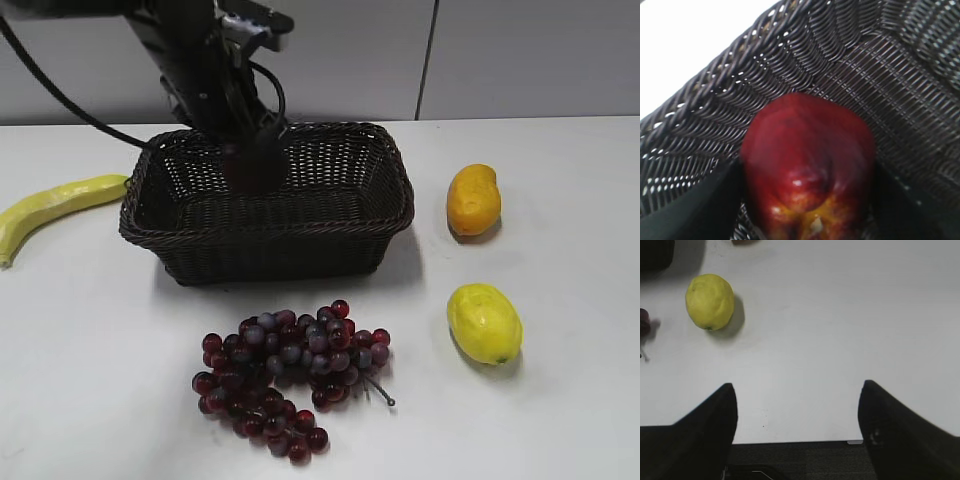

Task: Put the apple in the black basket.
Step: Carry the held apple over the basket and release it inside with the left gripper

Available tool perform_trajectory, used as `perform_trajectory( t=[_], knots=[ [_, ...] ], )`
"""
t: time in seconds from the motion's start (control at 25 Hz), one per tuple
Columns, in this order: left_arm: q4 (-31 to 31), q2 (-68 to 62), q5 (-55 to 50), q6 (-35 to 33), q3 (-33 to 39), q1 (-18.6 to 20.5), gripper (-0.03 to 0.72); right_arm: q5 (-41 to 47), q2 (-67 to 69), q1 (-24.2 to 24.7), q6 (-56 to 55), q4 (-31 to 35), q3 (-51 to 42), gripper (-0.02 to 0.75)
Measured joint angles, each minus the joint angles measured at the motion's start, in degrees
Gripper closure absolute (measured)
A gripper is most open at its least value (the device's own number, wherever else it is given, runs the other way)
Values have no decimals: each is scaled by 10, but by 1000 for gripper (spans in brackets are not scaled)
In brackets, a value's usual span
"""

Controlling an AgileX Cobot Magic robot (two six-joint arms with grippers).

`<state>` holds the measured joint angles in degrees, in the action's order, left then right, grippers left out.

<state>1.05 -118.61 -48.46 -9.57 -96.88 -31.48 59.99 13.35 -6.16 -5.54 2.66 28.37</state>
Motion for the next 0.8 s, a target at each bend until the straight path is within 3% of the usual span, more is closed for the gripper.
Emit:
perform_trajectory(
  t=[0.44, 0.6, 0.8],
  knots=[
    [-10, -49, 11, 0, 0, 0, 114, 0, 0, 0, 0, 0, 0, 167],
    [-16, -49, 3, 0, -1, 1, 18, 0, 0, 0, 0, 0, 0, 167],
    [-32, -40, -34, 0, -4, 5, 3, 0, 0, 0, 0, 0, 0, 167]
  ],
)
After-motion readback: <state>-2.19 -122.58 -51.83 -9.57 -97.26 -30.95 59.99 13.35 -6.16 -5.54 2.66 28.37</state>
